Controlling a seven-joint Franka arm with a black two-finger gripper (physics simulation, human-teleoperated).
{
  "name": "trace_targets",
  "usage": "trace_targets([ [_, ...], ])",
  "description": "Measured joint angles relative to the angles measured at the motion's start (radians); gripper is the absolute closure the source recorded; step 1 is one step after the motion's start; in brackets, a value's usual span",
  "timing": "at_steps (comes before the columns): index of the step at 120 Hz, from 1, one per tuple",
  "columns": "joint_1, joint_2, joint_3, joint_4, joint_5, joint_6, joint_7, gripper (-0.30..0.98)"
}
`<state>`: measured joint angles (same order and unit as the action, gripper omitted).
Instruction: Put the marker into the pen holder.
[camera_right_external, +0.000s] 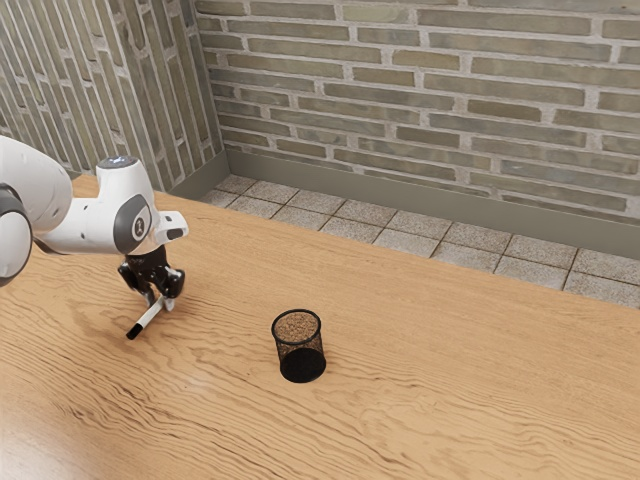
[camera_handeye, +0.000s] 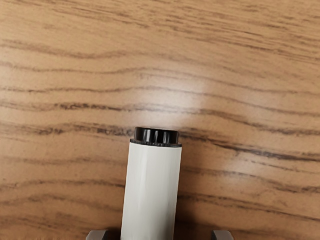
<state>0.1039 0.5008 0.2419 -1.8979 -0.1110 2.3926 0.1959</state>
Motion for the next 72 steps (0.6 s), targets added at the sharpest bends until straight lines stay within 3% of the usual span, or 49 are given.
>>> trace_targets([
  [56, -0.001, -0.002, 0.000, 0.000, 0.014, 0.002, -0.036, 0.76],
  [72, -0.007, -0.121, -0.047, -0.003, 0.030, -0.026, -0.053, 0.78],
])
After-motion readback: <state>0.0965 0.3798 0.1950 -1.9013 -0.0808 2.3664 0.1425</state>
